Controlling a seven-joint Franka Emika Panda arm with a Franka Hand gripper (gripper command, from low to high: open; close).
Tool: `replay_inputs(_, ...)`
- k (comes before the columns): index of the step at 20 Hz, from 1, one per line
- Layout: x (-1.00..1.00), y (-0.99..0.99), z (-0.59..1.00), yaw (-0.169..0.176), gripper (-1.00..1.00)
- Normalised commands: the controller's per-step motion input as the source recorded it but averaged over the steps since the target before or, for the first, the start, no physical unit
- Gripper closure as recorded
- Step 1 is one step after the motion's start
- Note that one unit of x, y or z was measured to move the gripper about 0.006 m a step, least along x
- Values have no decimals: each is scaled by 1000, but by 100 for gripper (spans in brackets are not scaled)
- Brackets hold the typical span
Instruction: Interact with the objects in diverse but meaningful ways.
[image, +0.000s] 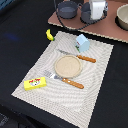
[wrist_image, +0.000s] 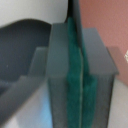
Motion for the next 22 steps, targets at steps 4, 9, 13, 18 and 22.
replay_inputs(4, -329, 0, -158, 87, 100)
replay_inputs(9, -182, 0, -70, 43, -100)
replay_inputs(13, -16, 24, 161, 9, -100)
replay_inputs(18, -39, 63, 285, 14, -100)
replay_inputs(22, -323, 106, 738, 67, -100)
